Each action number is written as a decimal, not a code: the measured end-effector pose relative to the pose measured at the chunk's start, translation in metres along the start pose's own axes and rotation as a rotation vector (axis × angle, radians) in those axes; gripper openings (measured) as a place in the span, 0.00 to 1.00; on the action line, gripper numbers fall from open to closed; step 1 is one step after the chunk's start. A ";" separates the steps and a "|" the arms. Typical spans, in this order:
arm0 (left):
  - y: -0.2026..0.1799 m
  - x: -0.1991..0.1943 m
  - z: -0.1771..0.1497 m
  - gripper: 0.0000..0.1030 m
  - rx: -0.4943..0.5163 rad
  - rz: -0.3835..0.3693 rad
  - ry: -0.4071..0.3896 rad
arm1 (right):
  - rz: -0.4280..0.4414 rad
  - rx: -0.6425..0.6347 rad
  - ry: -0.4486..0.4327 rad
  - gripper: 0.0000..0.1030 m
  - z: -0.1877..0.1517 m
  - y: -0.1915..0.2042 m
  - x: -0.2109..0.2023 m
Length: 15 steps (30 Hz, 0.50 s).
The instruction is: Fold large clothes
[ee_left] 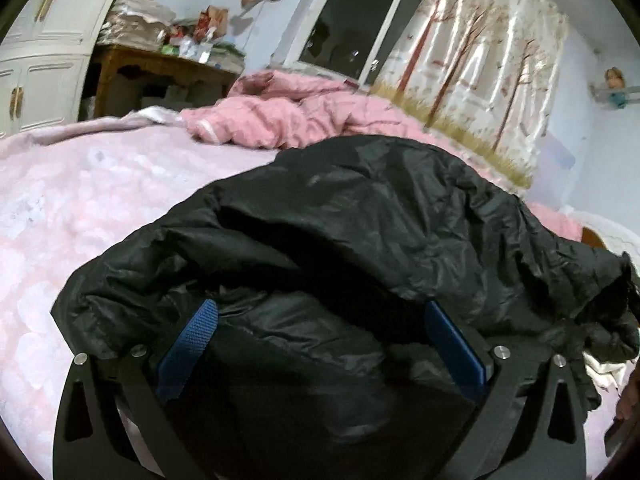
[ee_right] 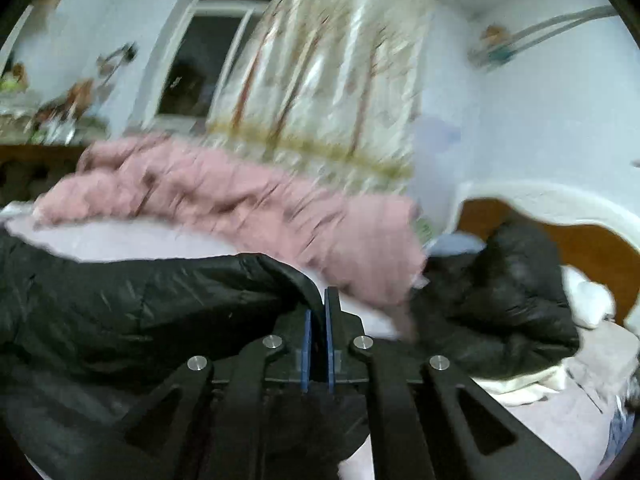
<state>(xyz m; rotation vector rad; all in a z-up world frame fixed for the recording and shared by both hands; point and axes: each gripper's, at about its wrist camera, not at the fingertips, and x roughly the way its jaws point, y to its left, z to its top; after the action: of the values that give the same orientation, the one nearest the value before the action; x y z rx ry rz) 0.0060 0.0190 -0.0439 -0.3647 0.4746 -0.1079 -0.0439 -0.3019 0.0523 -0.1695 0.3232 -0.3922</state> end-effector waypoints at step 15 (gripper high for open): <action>-0.007 -0.023 -0.003 1.00 0.055 -0.093 -0.103 | 0.347 0.465 -0.053 0.77 -0.057 -0.077 0.023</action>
<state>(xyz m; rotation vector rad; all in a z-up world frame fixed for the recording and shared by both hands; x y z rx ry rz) -0.0160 0.0159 -0.0334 -0.3371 0.3523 -0.1911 -0.0703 -0.3868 0.0104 0.3285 0.1967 -0.1107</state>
